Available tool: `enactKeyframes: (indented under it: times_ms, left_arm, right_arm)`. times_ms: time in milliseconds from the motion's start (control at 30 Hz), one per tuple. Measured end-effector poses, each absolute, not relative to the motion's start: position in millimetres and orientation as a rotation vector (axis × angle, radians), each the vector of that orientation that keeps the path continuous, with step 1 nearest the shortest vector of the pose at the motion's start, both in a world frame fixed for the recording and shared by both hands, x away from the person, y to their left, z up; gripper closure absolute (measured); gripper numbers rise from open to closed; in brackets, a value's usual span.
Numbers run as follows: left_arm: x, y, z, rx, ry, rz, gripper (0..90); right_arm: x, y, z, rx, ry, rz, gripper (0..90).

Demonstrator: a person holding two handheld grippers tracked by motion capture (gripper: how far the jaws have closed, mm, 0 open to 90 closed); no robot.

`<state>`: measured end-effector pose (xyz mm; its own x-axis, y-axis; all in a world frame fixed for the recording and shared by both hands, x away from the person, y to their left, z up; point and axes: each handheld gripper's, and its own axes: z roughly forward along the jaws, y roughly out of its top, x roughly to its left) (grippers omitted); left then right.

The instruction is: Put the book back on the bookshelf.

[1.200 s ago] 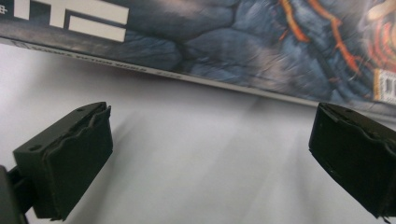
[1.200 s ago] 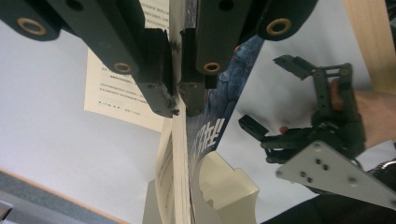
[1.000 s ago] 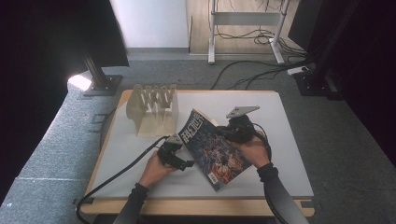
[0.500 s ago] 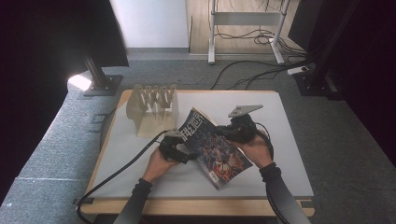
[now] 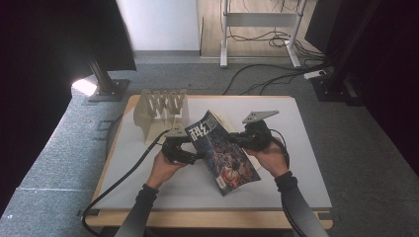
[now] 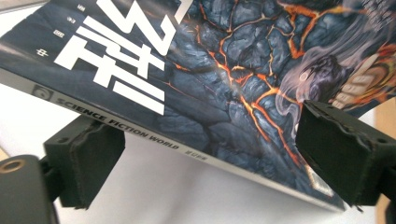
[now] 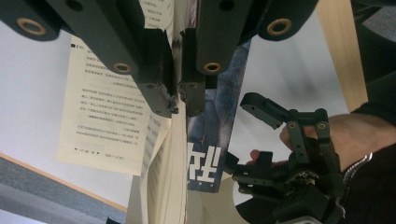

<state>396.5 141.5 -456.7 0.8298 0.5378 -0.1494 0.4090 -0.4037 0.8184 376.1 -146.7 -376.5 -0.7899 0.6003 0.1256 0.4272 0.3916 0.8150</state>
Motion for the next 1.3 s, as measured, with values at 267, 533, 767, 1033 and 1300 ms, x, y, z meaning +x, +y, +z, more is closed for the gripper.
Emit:
enactKeyframes:
  times_ms: [267, 533, 767, 1033, 1300]
  left_arm:
    - [397.7, 139.9, -453.1, 2.052, 0.746, 0.231, 23.8]
    - [401.2, 139.9, -454.1, 2.073, 0.788, 0.199, 39.1]
    - [396.2, 140.7, -437.8, 2.086, 0.78, 0.218, 52.3]
    - [390.7, 142.1, -412.5, 2.069, 0.739, 0.262, 62.1]
    - [380.2, 144.7, -381.7, 2.044, 0.641, 0.318, 71.7]
  right_arm:
    - [377.4, -149.8, -380.5, 0.924, 2.451, 1.36, 81.8]
    - [376.6, -151.4, -380.9, 0.912, 2.449, 1.377, 81.8]
    - [378.8, -153.3, -383.0, 0.918, 2.442, 1.365, 81.8]
    - [379.6, -158.7, -380.6, 0.922, 2.407, 1.337, 81.8]
    - [382.0, -166.9, -380.0, 0.947, 2.347, 1.329, 81.8]
